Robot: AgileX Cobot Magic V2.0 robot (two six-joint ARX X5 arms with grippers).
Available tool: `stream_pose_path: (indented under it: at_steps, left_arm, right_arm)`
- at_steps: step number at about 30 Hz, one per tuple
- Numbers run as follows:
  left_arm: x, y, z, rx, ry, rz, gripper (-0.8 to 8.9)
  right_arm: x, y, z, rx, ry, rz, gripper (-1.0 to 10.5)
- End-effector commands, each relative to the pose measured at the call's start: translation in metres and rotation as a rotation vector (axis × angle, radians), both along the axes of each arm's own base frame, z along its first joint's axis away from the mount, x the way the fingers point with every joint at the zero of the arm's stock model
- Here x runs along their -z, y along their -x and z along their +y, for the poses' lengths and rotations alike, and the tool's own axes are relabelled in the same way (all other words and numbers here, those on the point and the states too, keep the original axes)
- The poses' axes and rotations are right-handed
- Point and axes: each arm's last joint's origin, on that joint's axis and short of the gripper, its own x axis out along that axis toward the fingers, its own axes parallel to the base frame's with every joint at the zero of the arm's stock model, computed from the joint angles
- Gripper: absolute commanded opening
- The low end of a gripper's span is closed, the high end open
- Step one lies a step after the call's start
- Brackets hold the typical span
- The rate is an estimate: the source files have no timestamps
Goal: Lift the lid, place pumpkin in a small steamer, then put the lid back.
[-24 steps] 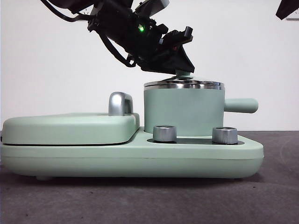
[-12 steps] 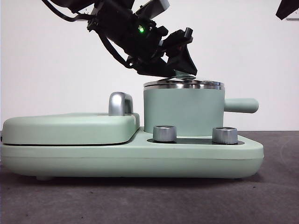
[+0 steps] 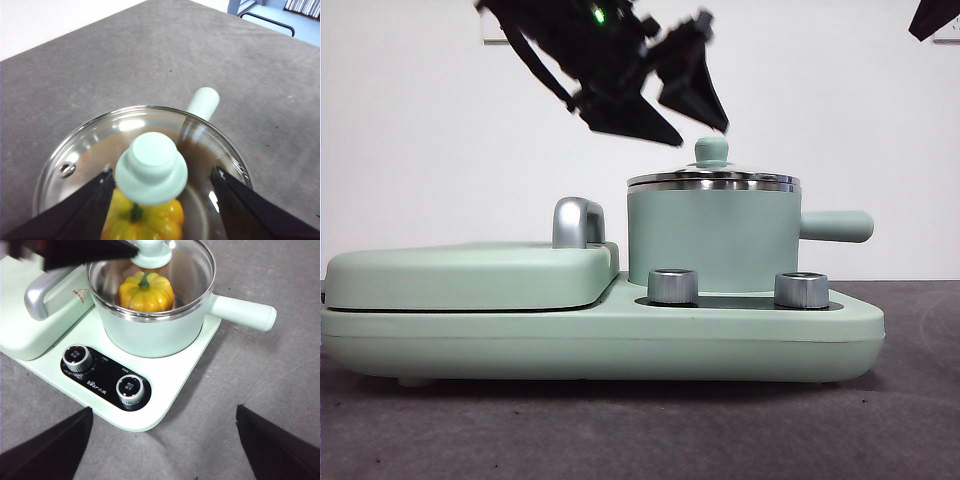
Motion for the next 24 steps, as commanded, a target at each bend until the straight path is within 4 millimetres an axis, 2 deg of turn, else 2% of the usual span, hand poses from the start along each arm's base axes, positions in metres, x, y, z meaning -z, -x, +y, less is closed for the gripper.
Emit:
stream_pose_path:
  at_steps: [1, 4, 9, 16, 24]
  left_arm:
    - [-0.012, 0.003, 0.006, -0.009, 0.001, 0.005, 3.2]
    - [-0.019, 0.009, 0.019, -0.036, -0.022, 0.058, 3.12]
    - [-0.027, 0.016, 0.055, -0.163, -0.042, 0.242, 3.12]
    - [-0.03, 0.028, 0.108, -0.296, -0.068, 0.304, 3.06]
    - [-0.021, 0.064, 0.166, -0.464, -0.069, 0.346, 3.03]
  right_arm:
    - [-0.002, -0.001, 0.001, 0.007, -0.017, -0.005, 4.4]
    - [-0.002, -0.001, 0.001, 0.007, -0.016, -0.005, 4.4]
    - [-0.001, -0.001, 0.001, 0.007, -0.015, -0.001, 4.4]
    - [-0.002, -0.001, 0.002, 0.001, -0.019, -0.002, 4.4]
    - [0.0, -0.006, 0.004, 0.002, -0.015, 0.008, 4.4]
